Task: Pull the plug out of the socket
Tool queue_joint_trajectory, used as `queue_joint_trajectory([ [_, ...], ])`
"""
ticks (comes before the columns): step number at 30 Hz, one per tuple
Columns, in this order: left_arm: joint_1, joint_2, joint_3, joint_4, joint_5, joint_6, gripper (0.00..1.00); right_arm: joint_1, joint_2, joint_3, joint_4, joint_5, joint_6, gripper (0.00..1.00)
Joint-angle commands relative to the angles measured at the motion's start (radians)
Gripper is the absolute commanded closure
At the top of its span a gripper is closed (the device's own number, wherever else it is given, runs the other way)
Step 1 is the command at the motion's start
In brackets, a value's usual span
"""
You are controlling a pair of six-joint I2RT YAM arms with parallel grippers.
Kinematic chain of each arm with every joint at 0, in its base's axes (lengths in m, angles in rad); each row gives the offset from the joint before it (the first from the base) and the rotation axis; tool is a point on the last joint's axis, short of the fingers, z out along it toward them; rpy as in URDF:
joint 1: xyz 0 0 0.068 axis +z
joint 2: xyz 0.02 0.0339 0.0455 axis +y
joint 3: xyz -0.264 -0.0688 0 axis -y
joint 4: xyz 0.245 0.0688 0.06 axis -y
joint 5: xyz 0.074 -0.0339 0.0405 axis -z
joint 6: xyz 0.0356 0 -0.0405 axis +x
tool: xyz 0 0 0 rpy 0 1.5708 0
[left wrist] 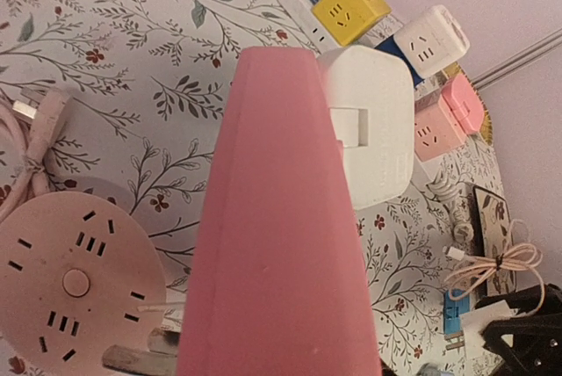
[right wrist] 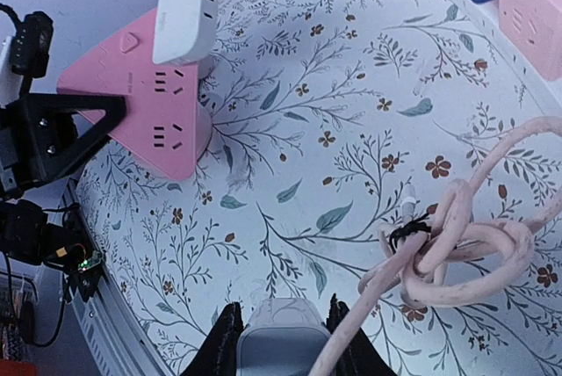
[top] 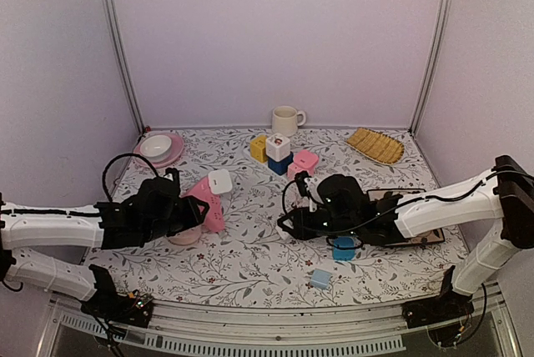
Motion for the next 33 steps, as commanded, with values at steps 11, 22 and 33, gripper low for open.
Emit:
queue_joint_trajectory([
  [11, 0.003, -0.08, 0.053, 0.001, 0.025, 0.064, 1.0, -0.039, 0.08, -0.15, 0.122, -0.243, 0.12, 0.95],
  [22, 0.004, -0.097, 0.058, 0.004, 0.048, 0.081, 1.0, -0.067, -0.006, -0.311, 0.093, -0.239, 0.187, 0.5],
  [33, 0.002, -0.074, 0.045, 0.069, 0.161, 0.146, 1.0, -0.068, -0.246, -0.374, -0.124, -0.071, 0.204, 0.22],
])
